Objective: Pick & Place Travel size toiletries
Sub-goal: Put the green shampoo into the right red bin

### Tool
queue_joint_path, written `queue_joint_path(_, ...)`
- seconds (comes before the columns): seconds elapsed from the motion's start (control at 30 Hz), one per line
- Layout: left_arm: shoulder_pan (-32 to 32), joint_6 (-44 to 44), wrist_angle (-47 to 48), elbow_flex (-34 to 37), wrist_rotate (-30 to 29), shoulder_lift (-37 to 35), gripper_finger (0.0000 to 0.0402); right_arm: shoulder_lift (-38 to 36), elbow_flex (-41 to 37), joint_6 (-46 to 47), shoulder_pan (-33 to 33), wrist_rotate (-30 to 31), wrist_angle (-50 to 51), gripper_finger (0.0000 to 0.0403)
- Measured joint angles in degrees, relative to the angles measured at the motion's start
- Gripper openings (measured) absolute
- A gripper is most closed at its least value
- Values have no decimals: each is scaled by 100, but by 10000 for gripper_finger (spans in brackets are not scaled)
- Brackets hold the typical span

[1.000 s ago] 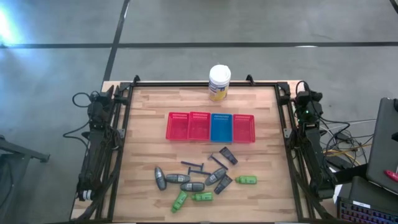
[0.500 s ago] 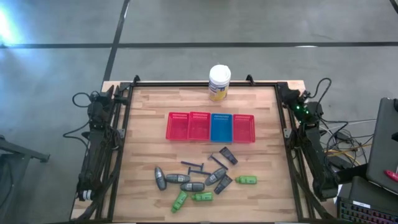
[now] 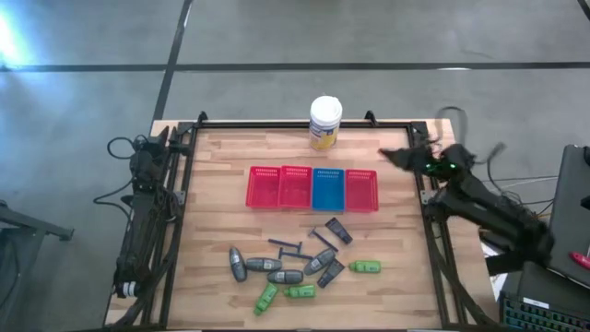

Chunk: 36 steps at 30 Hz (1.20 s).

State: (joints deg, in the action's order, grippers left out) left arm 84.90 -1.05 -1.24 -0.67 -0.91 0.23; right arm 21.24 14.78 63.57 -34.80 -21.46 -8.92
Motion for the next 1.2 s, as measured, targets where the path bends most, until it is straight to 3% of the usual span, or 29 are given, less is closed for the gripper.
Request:
queue_joint_path(0.17, 0, 1, 0, 0, 2, 0, 110, 1073, 644, 216, 2067, 822, 1180, 280)
queue_joint_path(0.3, 0, 1, 0, 0, 0, 0, 110, 1854, 1054, 541, 3403, 927, 1836, 290)
queue_joint_path(0.53, 0, -1, 0, 0, 0, 0, 110, 2967, 1462, 1337, 4942, 923, 2416, 311)
queue_joint_path(0.83, 0, 1, 0, 0, 0, 0, 110, 4270, 1898, 326, 5534, 844, 2634, 311)
queue_joint_path(1.2, 0, 1, 0, 0, 0, 4, 110, 5638, 2060, -289, 5911, -800, 2747, 279)
